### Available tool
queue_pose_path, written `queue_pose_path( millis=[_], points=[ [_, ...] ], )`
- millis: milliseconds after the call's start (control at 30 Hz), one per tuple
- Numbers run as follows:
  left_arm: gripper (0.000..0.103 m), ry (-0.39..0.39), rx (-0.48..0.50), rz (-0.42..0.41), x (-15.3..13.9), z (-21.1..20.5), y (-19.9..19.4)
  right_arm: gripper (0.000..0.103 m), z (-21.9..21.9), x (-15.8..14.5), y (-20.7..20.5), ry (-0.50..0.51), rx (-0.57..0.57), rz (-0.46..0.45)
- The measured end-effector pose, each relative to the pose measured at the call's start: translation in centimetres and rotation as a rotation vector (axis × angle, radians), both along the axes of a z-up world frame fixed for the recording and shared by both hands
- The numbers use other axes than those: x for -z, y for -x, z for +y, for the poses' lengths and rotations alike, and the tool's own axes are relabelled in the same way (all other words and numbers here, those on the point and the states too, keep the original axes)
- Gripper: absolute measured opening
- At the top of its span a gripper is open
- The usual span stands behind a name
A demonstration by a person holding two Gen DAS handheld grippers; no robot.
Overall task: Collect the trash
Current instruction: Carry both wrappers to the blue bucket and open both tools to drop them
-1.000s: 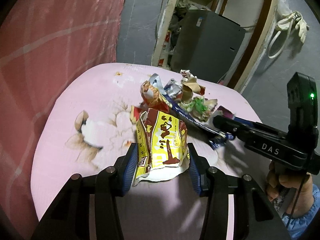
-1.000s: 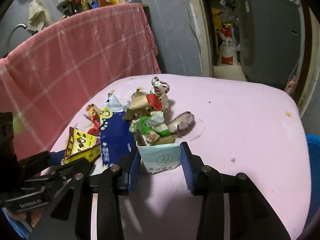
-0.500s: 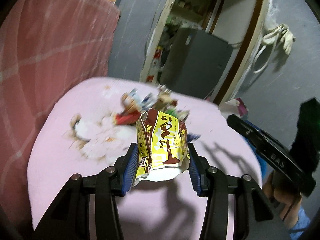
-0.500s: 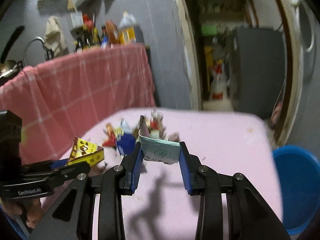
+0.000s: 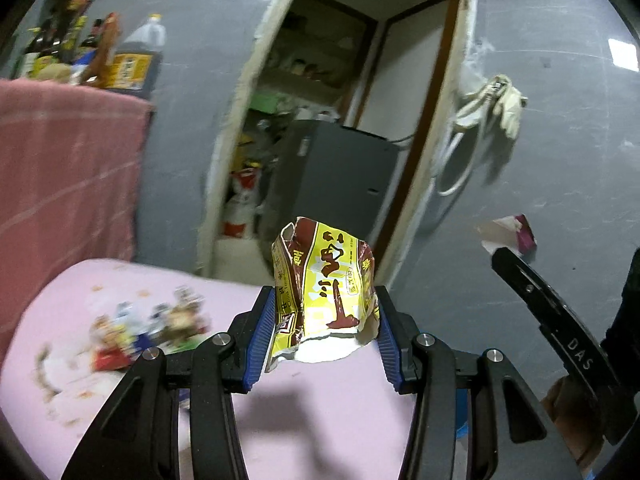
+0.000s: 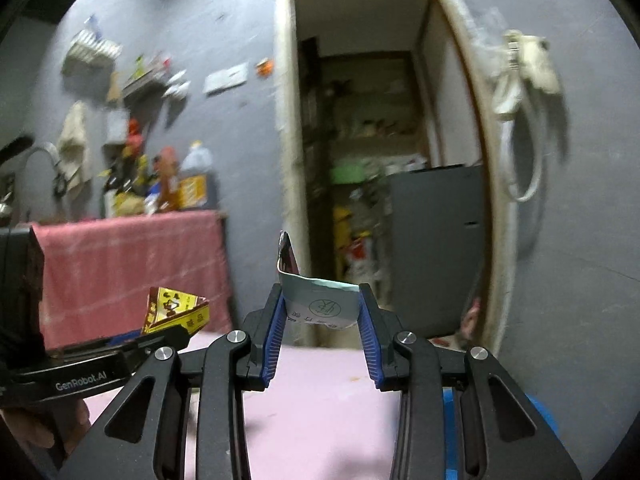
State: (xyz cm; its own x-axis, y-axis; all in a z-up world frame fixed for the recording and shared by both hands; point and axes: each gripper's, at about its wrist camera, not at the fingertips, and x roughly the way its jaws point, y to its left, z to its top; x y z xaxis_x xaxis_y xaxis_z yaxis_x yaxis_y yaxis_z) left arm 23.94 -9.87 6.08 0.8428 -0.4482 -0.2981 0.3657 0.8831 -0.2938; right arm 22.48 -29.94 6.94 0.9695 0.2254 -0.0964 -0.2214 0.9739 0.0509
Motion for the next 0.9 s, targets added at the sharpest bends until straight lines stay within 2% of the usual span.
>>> queue_pose_path(
  millis=[167, 333, 500, 667, 833, 900],
  points=[
    [0.042, 0.0, 0.068, -0.024, -1.0, -4.7, -1.3, 0.033, -5.2, 0.0, 0.0, -0.04, 0.139, -0.019],
    [0.042, -0.029, 0.12, -0.033, -0.9, -9.0, -2.3, 0.033, -9.2, 1.3, -0.3, -0.078, 0.205, 0.01],
    [0.043, -0.052, 0.157, -0.006, 0.0, -12.5, -3.8, 0.034, -11.9, 2.9, -0.7, -0.097, 0.245, 0.05],
    [0.043, -0.099, 0.198, 0.084, 2.0, -15.5, -5.9, 0.034, -14.5, 5.2, -1.9, -0.145, 0.269, 0.142],
    [0.043, -0.145, 0.249, 0.215, 4.5, -18.0, -8.4, 0.034, -16.0, 7.4, -3.3, -0.165, 0.276, 0.246],
    [0.044, -0.155, 0.26, 0.251, 5.4, -18.6, -8.8, 0.039, -16.5, 8.1, -3.6, -0.177, 0.275, 0.279]
  ],
)
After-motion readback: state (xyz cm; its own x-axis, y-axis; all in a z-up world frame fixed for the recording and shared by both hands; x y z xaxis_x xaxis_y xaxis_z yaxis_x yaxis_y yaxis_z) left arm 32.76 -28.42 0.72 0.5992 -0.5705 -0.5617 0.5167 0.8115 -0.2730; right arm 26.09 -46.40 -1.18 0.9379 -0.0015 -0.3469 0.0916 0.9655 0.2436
